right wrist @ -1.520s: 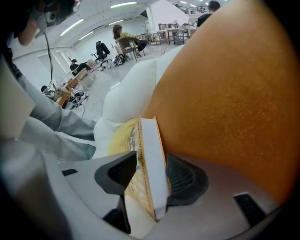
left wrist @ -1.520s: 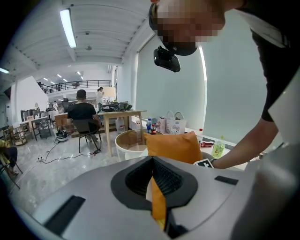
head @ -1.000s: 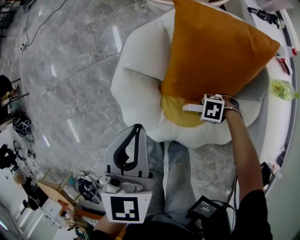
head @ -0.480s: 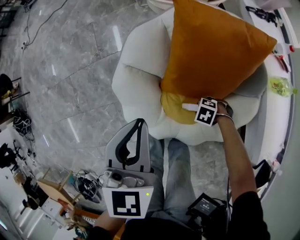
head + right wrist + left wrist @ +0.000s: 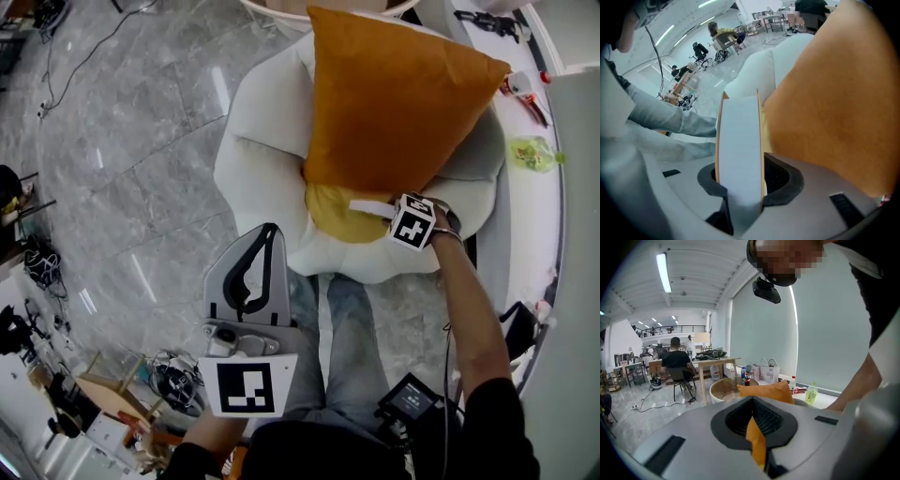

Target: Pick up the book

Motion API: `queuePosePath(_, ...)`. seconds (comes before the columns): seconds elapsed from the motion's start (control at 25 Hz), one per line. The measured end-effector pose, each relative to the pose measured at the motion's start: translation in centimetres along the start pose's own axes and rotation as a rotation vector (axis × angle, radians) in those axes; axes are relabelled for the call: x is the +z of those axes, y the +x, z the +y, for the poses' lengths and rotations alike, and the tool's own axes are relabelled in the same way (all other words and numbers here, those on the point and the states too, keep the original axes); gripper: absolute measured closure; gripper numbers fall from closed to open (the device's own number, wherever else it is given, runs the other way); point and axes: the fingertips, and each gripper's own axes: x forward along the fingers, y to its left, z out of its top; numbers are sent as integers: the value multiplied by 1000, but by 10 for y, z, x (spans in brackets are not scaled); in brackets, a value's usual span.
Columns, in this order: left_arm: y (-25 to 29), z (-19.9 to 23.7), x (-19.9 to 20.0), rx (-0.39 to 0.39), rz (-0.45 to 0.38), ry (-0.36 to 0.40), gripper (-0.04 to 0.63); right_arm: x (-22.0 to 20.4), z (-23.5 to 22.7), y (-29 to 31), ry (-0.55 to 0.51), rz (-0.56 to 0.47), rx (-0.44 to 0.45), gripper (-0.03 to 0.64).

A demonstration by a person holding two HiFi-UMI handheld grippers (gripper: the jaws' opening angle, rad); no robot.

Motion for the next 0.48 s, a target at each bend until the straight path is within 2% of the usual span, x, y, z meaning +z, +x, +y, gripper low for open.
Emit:
queuePosePath(0.24,-5,-17,42,-25,-58,51,584,-10,-1,-71,98,-125,-32,465)
queuePosePath(0.48,-30,-28,92,-15,-100,44,584,-2,5,-167,172,-282,-102,466)
